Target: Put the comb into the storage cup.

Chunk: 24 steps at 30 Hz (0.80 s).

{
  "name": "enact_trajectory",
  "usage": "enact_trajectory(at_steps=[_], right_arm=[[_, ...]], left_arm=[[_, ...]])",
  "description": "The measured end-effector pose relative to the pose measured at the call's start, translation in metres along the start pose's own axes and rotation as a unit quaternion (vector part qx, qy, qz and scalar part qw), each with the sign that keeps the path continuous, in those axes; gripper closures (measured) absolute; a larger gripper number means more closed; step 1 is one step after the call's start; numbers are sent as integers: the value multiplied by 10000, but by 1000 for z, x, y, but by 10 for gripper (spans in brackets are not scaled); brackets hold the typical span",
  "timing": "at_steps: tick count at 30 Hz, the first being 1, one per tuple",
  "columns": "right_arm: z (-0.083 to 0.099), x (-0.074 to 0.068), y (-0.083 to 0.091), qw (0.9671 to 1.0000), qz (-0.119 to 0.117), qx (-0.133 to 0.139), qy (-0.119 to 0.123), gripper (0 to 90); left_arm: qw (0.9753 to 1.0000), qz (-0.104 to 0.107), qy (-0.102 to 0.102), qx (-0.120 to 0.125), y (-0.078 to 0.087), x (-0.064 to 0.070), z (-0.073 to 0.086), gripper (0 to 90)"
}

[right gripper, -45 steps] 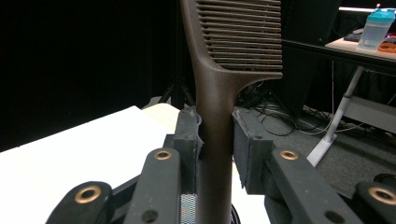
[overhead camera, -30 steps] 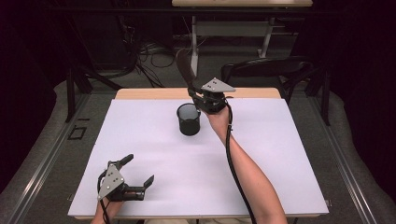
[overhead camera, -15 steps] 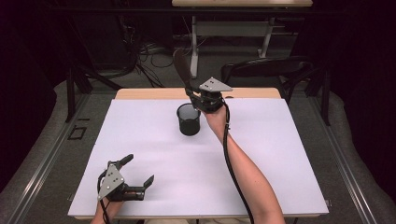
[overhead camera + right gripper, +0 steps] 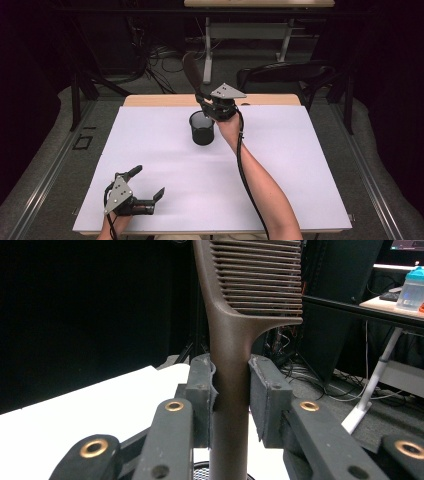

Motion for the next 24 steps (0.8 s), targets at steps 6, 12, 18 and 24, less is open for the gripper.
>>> enact_trajectory(at_steps=[6, 12, 18, 24], right_arm=[[1, 1, -2, 10000, -2, 0, -5, 727], [3, 1, -4, 10000, 3, 11, -14, 727], [5, 0, -6, 10000, -9, -25, -17, 727], [8, 0, -9, 10000, -26, -45, 10, 727]], left_arm=[[10000, 5, 6, 5, 0, 0, 0, 0], [10000, 5, -1, 13, 0, 1, 0, 0], [10000, 8, 5, 12, 0, 0, 0, 0], [10000, 8, 11, 17, 0, 0, 0, 0]])
Point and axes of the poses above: each handheld gripper's, and its own axes: y roughly backward along the jaws, z roughly out of its underside, x roughly to its right, the point moved 3 cm from there along -y, roughly forward along the jaws
